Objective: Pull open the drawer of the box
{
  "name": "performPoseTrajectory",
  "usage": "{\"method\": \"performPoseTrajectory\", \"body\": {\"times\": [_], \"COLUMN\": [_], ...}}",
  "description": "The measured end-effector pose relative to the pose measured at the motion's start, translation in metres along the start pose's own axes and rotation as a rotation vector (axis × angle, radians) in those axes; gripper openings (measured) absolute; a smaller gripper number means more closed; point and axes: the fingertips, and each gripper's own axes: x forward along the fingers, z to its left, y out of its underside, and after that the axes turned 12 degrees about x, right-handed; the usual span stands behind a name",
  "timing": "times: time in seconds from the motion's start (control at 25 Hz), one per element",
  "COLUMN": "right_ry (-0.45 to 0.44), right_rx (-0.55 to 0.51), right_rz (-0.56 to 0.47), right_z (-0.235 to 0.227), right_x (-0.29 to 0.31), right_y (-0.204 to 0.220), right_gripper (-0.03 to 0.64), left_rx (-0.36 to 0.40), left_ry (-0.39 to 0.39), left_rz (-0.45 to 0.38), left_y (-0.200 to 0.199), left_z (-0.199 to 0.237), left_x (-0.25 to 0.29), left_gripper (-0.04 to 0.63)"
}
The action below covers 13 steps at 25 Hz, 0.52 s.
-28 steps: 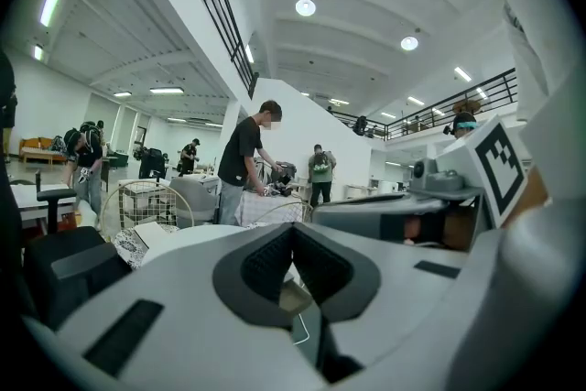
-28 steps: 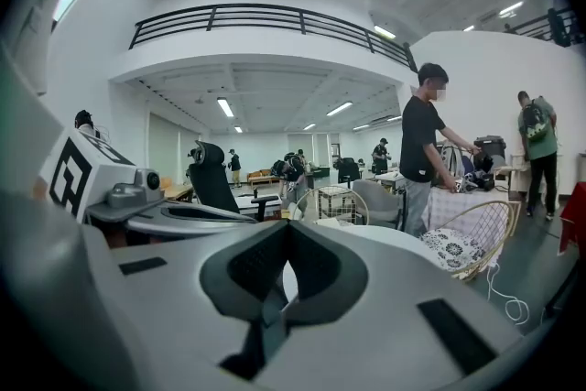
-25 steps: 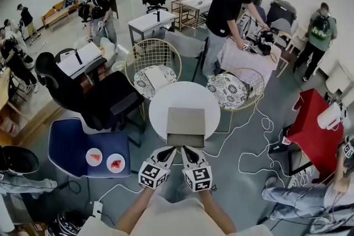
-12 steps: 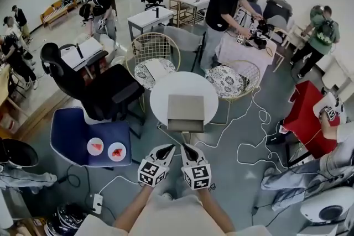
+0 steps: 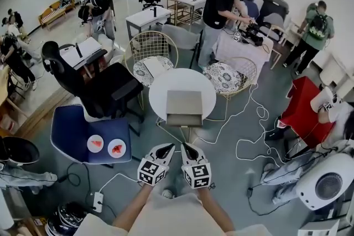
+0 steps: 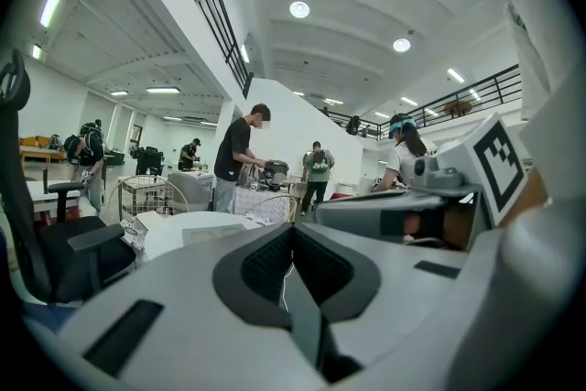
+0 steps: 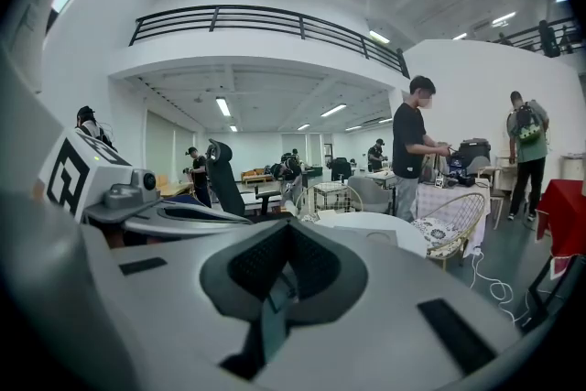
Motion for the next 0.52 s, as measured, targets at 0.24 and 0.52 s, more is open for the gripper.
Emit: {"method": "performPoseTrajectory", "body": {"times": [0.24, 0.52], "right_ry": [0.001, -0.004], "right_rx": [-0.002, -0.007], "right_rz": [0.000, -0.002], "right_z": [-0.0005, 0.0012], "right_x": [-0.0035, -0.0060], "right_y": [0.0006, 0.0036], "right_gripper": [0.015, 0.015], "left_rx": [0.008, 0.008], "left_ry": [0.006, 0.003], "left_rz": [-0.002, 0.005], "left_y": [-0.0023, 0.0034], "left_z": [-0.0046, -0.0088], "left_x": [-0.0001, -0.0046], "left_gripper": [0.011, 0.011]}}
